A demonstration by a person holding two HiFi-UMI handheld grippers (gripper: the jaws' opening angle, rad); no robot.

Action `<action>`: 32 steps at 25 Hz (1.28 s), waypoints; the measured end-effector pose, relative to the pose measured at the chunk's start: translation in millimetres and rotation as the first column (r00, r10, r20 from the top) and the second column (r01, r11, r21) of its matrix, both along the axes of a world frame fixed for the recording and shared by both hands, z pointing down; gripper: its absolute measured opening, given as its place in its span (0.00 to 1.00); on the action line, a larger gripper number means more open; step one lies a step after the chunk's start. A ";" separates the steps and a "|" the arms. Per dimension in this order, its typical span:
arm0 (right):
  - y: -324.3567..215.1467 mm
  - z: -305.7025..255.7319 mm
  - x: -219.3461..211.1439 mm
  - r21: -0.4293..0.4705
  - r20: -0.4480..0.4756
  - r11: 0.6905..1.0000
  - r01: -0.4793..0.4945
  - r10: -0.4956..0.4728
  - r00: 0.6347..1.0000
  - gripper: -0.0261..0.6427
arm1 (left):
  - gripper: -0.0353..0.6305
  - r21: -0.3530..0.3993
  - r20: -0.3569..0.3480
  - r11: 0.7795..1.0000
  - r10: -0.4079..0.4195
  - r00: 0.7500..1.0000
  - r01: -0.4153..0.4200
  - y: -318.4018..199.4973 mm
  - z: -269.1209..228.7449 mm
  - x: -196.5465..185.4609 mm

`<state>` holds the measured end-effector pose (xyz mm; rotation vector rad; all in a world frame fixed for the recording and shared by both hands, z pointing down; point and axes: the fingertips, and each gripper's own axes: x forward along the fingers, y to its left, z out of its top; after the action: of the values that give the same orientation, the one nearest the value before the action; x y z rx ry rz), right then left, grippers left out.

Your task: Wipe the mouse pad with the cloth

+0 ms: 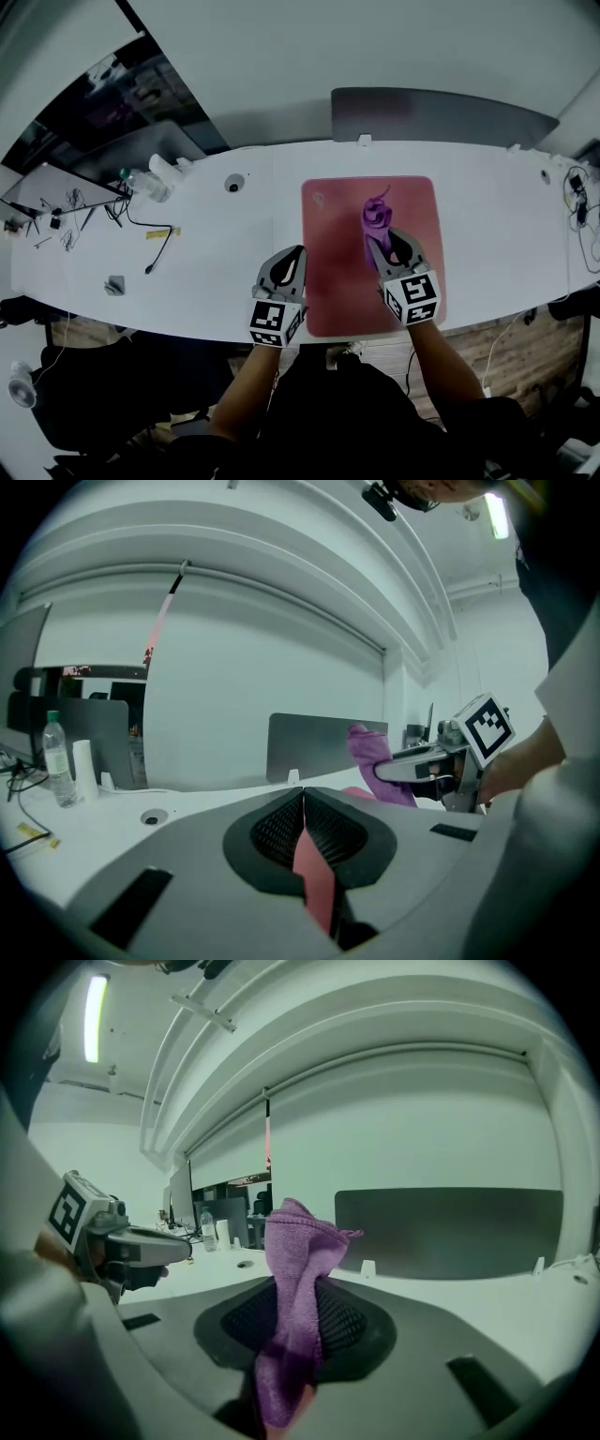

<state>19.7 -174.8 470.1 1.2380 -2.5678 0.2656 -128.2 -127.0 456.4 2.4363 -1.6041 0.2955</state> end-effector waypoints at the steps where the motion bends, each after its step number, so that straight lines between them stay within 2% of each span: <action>1: -5.2 3.7 -8.7 -0.010 -0.002 1.000 0.009 -0.009 1.000 0.21 | 0.09 -0.002 -0.001 1.000 -0.005 1.000 0.005 -1.9 2.9 -4.1; 8: -34.7 42.6 -64.0 -0.132 -0.058 0.989 0.061 -0.069 0.996 0.21 | 0.09 -0.028 -0.030 0.999 -0.041 0.999 0.040 -2.8 19.0 -28.7; 13: -64.4 73.5 -96.5 -0.240 -0.115 0.969 0.054 -0.083 0.990 0.21 | 0.09 -0.044 -0.010 0.997 -0.064 0.998 0.064 -9.4 30.5 -54.2; 24: -96.4 127.4 -129.4 -0.412 -0.222 0.911 -0.009 -0.090 0.971 0.21 | 0.09 -0.058 0.006 0.993 -0.104 0.995 0.104 -21.0 43.2 -87.5; 32: -112.8 152.0 -145.5 -0.476 -0.277 0.879 -0.035 -0.112 0.954 0.21 | 0.09 -0.070 0.008 0.992 -0.104 0.995 0.104 -25.1 48.1 -87.9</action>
<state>-125.8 -287.6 622.1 0.9531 -2.0904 0.6124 -216.1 -152.1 504.5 2.2929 -1.6857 0.3345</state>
